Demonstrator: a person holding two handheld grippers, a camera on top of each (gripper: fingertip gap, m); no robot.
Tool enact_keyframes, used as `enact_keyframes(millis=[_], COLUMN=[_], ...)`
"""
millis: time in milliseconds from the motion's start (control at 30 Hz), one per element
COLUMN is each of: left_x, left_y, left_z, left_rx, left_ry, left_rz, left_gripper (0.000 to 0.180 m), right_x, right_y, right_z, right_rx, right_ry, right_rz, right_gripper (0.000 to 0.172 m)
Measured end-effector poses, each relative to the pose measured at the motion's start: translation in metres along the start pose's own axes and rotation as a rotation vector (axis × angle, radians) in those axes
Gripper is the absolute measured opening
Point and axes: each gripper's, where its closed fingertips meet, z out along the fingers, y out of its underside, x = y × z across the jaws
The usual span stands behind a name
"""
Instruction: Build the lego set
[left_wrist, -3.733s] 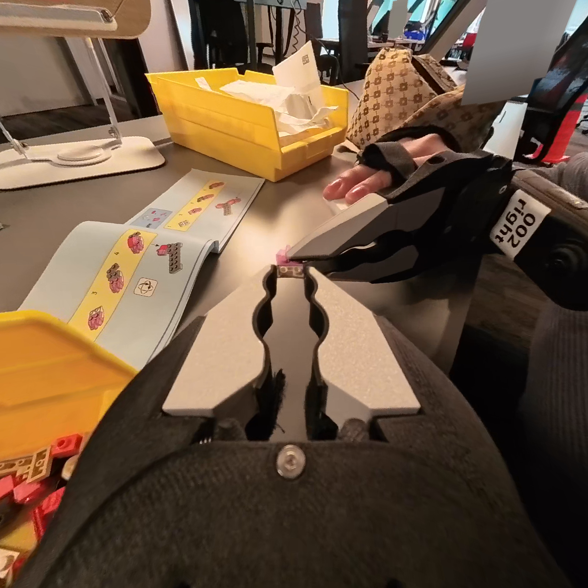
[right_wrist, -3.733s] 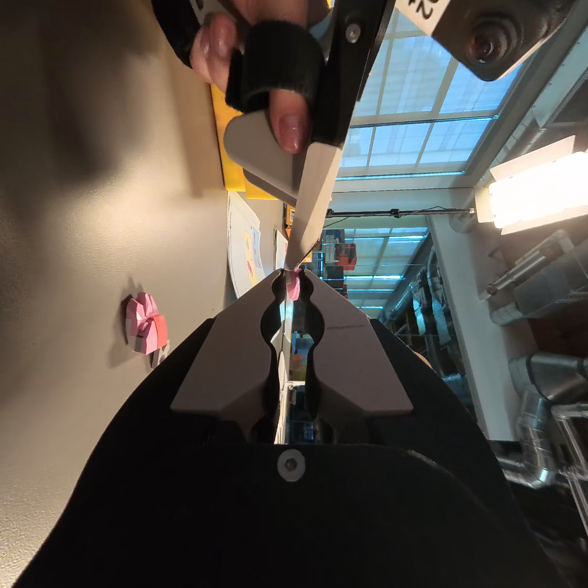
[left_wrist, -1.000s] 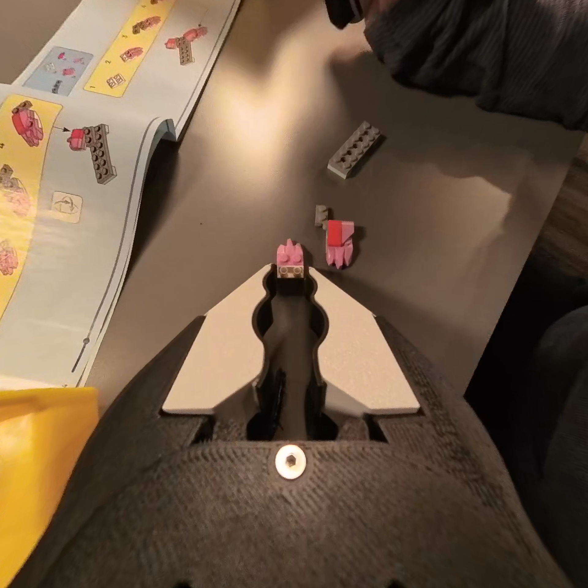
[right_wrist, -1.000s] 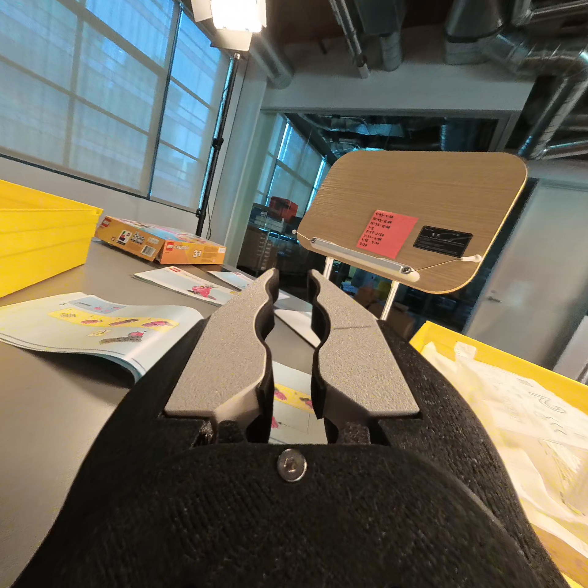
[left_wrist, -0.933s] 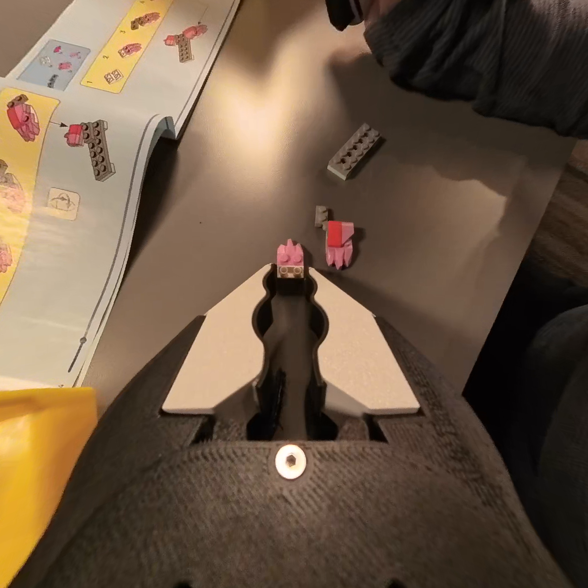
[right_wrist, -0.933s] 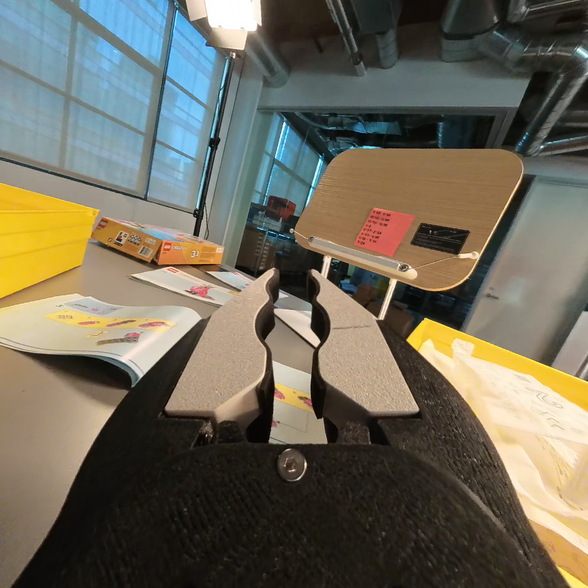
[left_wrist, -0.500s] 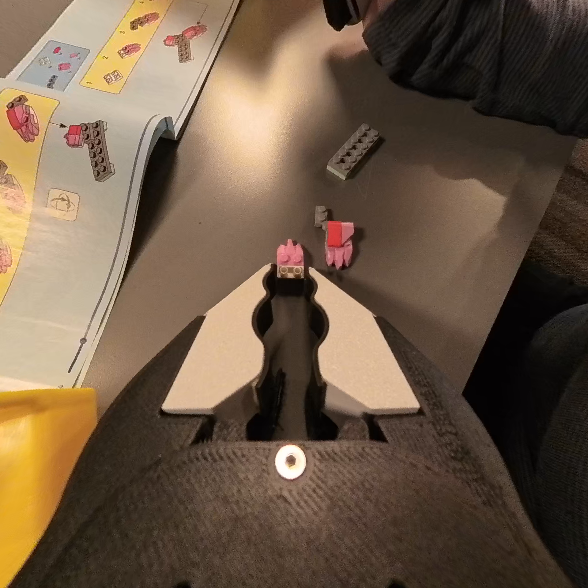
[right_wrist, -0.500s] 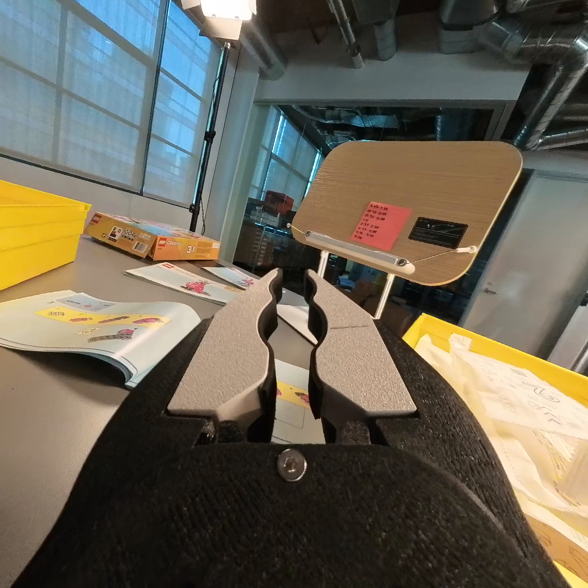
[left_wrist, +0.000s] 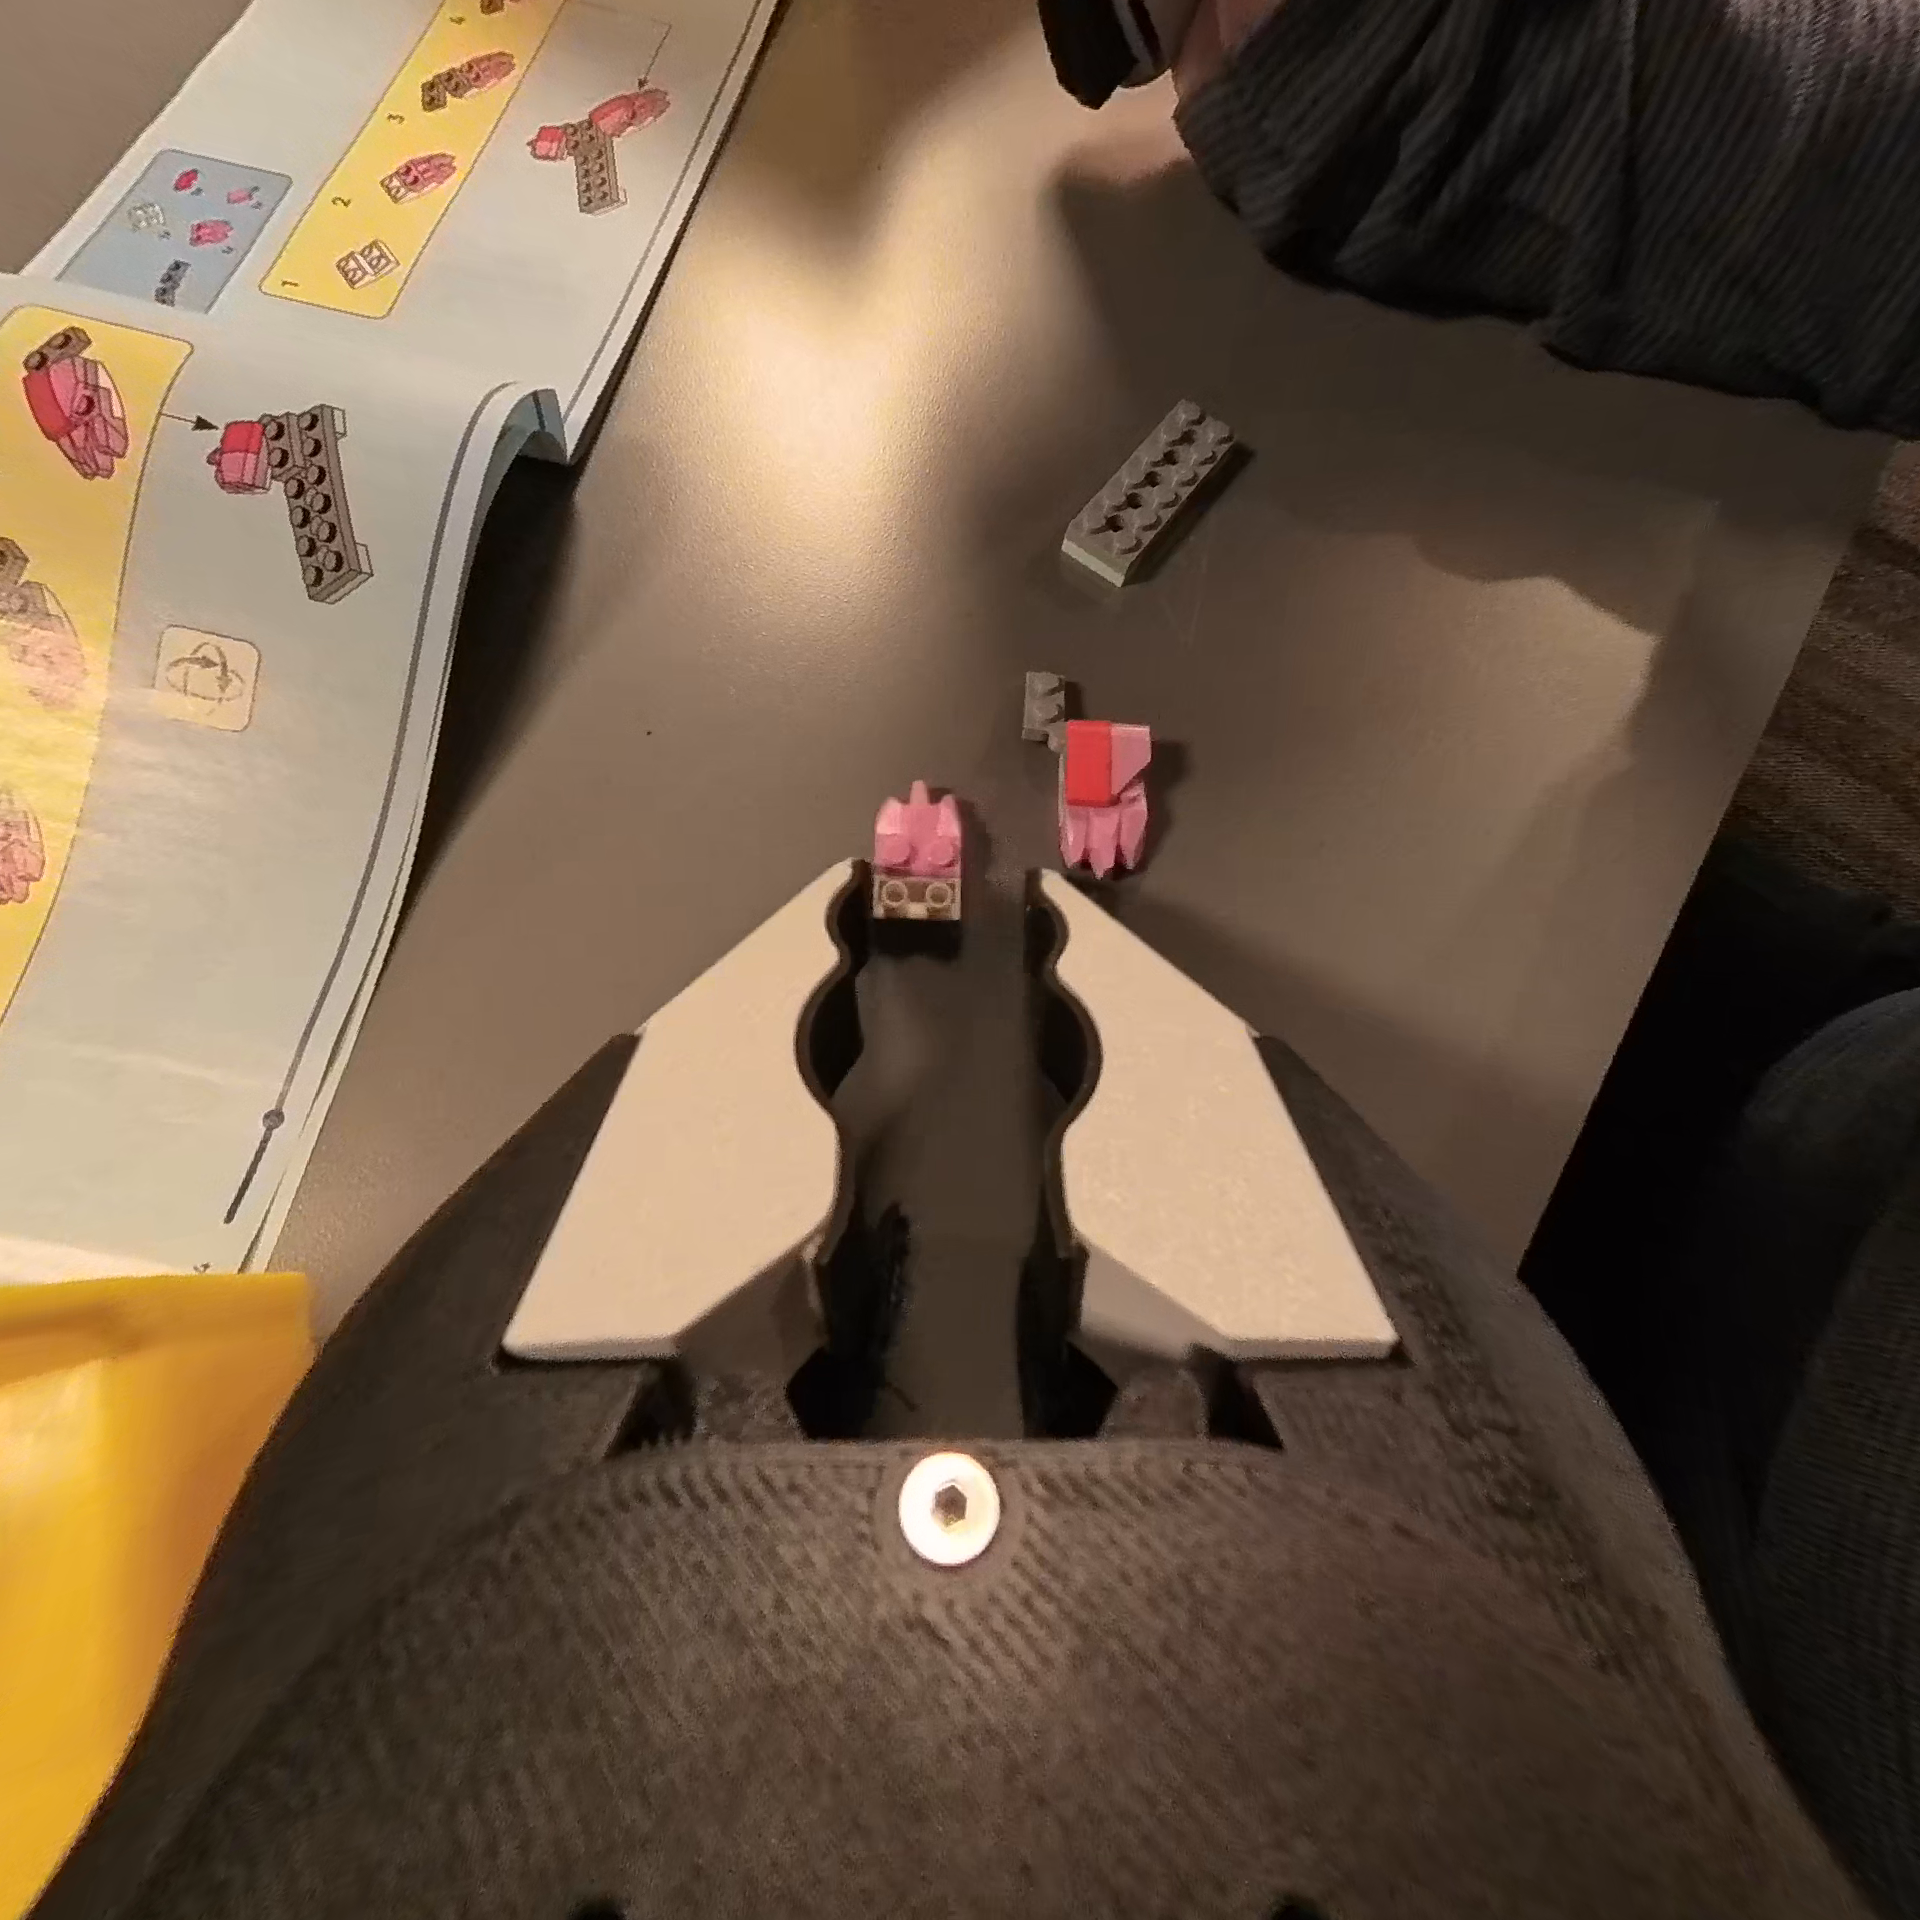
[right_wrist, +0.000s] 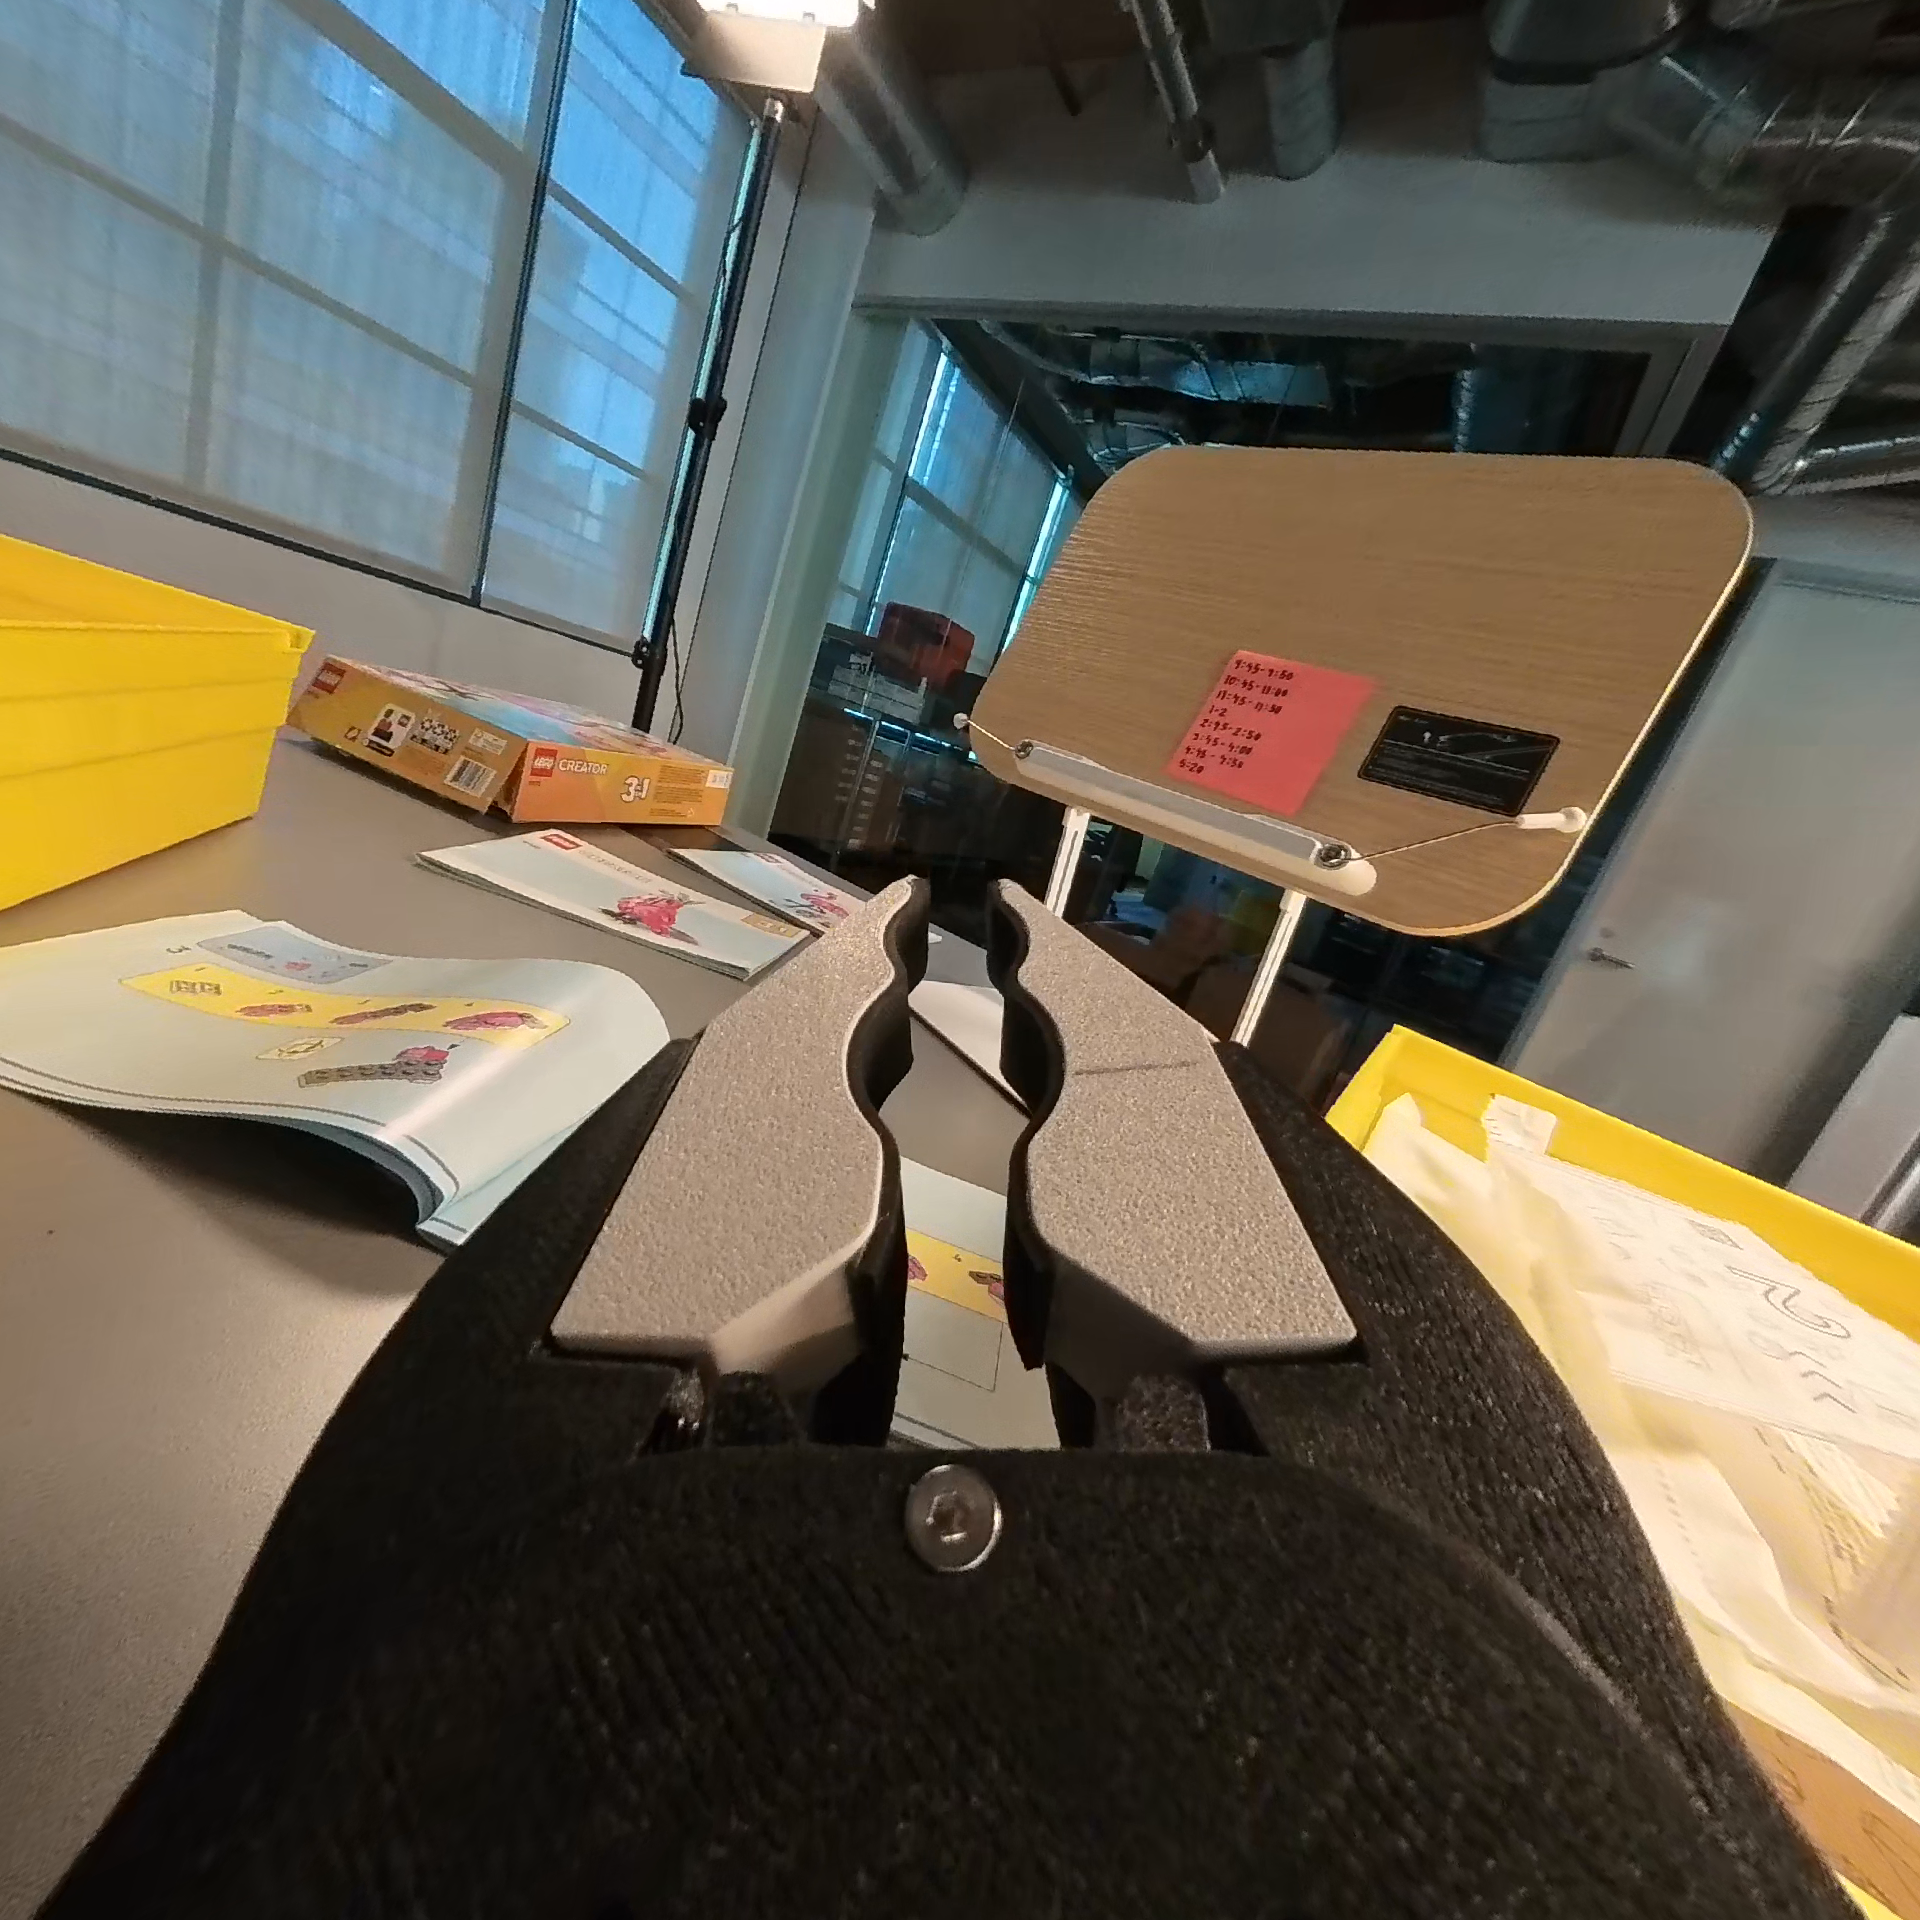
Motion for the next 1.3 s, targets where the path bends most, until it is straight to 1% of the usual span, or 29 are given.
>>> enact_keyframes(millis=[133, 267, 467, 567, 733, 867, 1033, 1200, 1300], left_x=[0.0, -0.002, -0.004, -0.008, -0.011, -0.014, -0.011, -0.014, -0.017], left_y=[0.0, -0.001, -0.001, -0.001, -0.001, -0.002, -0.005, -0.01, -0.01], left_z=[0.0, -0.001, -0.001, -0.001, -0.002, -0.003, -0.004, -0.01, -0.009], left_rx=[0.001, 0.004, 0.006, 0.009, 0.012, 0.02, 0.042, 0.093, 0.089], left_ry=[0.0, -0.004, -0.015, -0.035, -0.045, -0.052, -0.014, 0.0, -0.015], left_rz=[-0.003, -0.014, -0.024, -0.046, -0.061, -0.084, -0.096, -0.137, -0.159], left_gripper=[0.033, 0.042, 0.047, 0.057, 0.058, 0.067, 0.068, 0.067, 0.064], right_x=[-0.001, 0.0, -0.001, -0.002, -0.002, -0.003, -0.003, -0.003, -0.003], right_y=[0.0, 0.0, 0.0, 0.001, 0.001, 0.001, 0.002, 0.002, 0.003], right_z=[0.0, 0.0, 0.0, 0.0, 0.0, 0.001, 0.001, 0.001, 0.001], right_rx=[-0.001, -0.001, -0.001, -0.004, -0.006, -0.007, -0.009, -0.01, -0.012], right_ry=[-0.002, -0.002, -0.004, -0.007, -0.008, -0.01, -0.011, -0.01, -0.011], right_rz=[-0.004, -0.004, -0.007, -0.009, -0.013, -0.015, -0.017, -0.02, -0.02], right_gripper=[0.008, 0.007, 0.007, 0.007, 0.007, 0.006, 0.006, 0.006, 0.006])
